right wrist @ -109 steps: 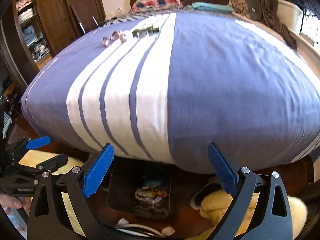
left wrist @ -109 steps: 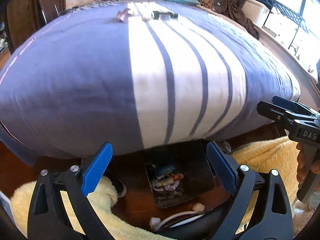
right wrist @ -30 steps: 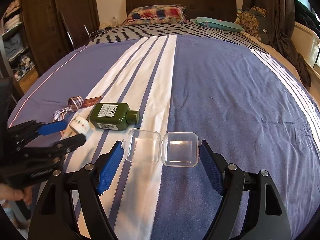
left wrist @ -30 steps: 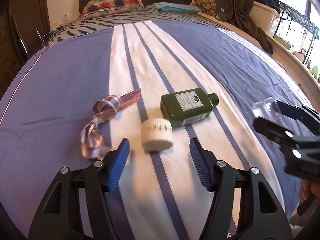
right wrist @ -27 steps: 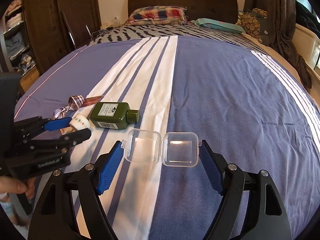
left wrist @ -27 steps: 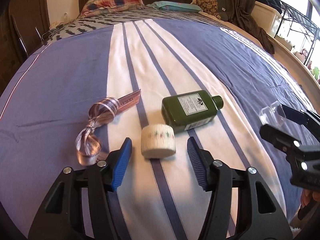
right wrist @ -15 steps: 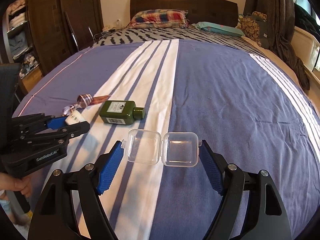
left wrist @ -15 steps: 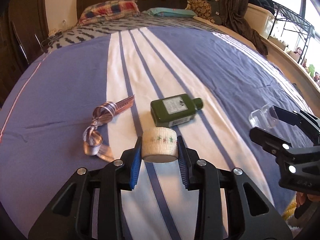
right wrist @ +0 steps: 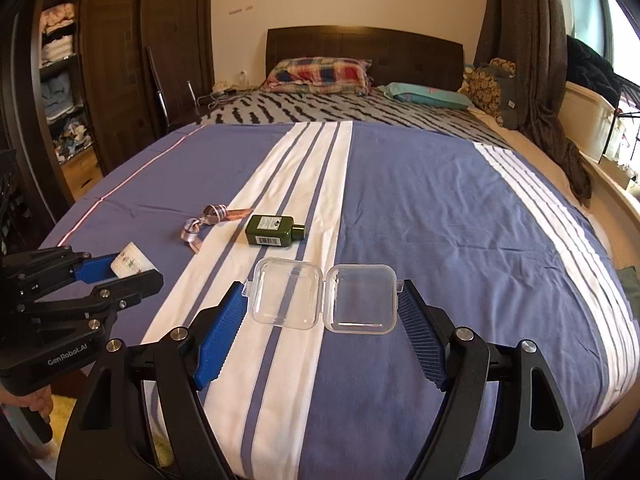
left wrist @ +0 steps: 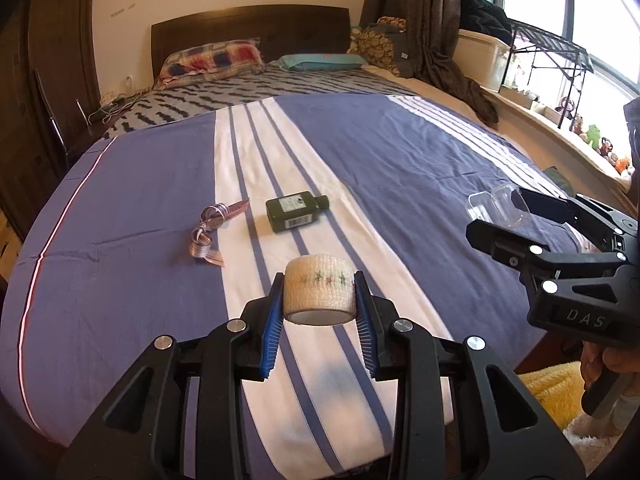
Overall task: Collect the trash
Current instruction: 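Carry the tape roll and plastic case down to the black bin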
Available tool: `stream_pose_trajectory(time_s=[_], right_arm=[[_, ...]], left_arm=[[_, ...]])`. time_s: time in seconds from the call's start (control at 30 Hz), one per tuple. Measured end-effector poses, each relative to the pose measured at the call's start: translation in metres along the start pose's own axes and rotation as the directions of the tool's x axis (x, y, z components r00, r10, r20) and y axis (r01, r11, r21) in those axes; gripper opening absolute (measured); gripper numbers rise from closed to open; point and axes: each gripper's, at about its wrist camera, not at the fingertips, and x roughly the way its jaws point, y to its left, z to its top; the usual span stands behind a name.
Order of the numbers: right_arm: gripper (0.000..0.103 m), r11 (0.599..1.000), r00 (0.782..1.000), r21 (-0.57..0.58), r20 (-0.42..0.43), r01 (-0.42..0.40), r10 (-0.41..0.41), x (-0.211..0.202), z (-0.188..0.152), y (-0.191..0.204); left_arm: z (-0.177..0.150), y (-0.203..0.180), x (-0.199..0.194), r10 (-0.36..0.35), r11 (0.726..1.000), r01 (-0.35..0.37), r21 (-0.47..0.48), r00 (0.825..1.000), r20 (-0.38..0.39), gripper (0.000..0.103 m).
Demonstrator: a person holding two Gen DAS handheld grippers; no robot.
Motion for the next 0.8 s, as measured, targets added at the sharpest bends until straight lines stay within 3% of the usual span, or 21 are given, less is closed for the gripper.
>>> stream_pose_trajectory(time_s=[0.47, 0.8], right_arm=[[0.077, 1.000, 0.999, 0.016, 0.047, -0.012, 0.012, -0.075, -0.055, 0.011], [0.077, 0.998, 0.998, 0.033, -0.018, -0.058, 0.059, -0.086, -0.115, 0.025]], left_arm=[[-0.059, -0.028, -0.058, -0.029, 1.000, 0.029, -0.004, 0.999, 0.024, 0.031], [-0.123, -0.036, -0.068, -0.045, 0.999, 0.044, -0.027, 0.999, -0.027, 0.031]])
